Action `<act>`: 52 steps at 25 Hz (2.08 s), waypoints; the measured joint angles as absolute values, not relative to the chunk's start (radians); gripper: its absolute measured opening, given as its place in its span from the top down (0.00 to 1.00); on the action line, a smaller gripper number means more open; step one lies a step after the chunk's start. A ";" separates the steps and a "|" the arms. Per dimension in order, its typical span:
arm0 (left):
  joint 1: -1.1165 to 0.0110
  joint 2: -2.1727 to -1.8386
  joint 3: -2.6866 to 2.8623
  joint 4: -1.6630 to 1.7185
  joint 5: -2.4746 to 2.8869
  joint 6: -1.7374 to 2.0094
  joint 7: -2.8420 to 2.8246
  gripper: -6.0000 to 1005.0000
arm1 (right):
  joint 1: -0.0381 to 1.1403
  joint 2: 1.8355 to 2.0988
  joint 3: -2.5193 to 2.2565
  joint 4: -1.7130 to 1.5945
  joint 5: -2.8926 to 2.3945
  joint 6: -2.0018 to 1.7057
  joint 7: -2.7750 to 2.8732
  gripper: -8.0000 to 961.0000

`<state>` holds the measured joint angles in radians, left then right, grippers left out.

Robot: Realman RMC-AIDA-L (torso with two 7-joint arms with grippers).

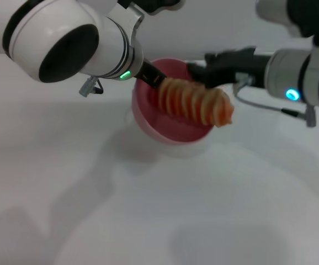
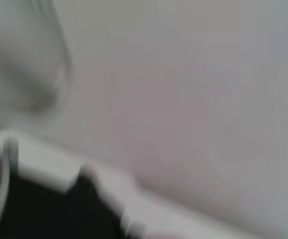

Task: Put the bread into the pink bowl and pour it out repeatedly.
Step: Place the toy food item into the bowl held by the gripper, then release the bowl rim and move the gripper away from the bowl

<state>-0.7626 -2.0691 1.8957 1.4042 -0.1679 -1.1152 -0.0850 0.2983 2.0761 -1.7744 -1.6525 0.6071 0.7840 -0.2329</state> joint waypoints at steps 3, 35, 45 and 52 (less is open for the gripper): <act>-0.756 -2.068 1.892 1.396 -0.198 -1.110 -0.071 0.93 | 0.239 2.078 -1.767 -1.756 0.550 0.718 -0.292 0.57; -0.648 -2.063 1.778 1.332 -0.641 -0.983 0.118 0.92 | -0.089 2.088 -2.059 -1.333 0.746 -0.633 -0.741 0.56; -0.563 -2.062 1.710 1.319 -0.752 -0.923 0.202 0.92 | -0.073 2.084 -2.091 -1.299 0.801 -0.621 -0.741 0.56; -0.543 -2.063 1.741 1.274 -0.737 -0.874 0.203 0.92 | -0.062 2.083 -2.096 -1.278 0.816 -0.616 -0.741 0.56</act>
